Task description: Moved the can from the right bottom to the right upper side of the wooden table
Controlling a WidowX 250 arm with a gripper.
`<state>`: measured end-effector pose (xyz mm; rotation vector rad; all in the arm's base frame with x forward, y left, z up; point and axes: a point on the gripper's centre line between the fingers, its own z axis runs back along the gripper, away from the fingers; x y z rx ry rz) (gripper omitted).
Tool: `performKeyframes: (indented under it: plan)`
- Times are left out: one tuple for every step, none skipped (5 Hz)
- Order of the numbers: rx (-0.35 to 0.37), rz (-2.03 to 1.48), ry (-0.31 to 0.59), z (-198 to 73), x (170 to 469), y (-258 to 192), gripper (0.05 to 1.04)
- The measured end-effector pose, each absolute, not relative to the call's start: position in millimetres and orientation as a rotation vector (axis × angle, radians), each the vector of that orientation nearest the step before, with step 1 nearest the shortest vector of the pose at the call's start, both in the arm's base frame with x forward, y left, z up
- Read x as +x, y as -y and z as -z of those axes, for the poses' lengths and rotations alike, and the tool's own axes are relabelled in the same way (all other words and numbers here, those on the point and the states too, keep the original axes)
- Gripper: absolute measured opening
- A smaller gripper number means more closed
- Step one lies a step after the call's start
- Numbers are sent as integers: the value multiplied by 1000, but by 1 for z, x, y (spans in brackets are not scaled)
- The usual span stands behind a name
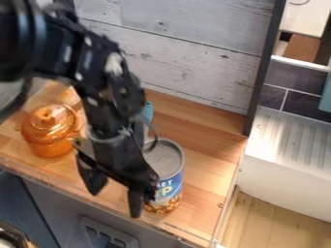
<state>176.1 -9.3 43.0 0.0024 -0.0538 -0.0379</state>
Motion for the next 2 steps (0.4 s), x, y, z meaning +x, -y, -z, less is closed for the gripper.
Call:
performKeyframes:
  plan:
    - [-5, 6, 57, -29, 177, 15, 1000]
    - [-25, -10, 64, -16, 184, 17, 1000]
